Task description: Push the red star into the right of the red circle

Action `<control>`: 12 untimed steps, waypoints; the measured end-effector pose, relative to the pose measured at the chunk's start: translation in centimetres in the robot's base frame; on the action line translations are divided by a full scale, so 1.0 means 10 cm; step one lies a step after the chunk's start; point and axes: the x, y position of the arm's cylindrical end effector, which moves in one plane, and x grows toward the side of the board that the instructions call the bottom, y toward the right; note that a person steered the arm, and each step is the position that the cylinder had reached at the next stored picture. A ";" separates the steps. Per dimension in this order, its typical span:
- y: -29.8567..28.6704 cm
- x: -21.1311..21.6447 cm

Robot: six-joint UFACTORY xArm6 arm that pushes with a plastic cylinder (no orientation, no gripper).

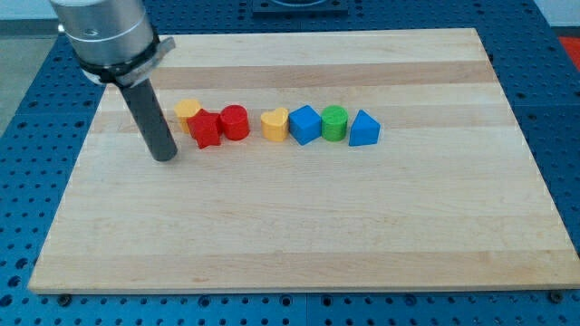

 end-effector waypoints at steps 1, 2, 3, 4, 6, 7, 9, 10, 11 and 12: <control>0.26 0.07; 0.49 0.09; 0.53 0.00; 0.53 -0.09; 0.46 -0.02; 0.28 -0.01; 0.18 -0.11; 0.18 -0.20; 0.18 -0.27; 0.18 -0.29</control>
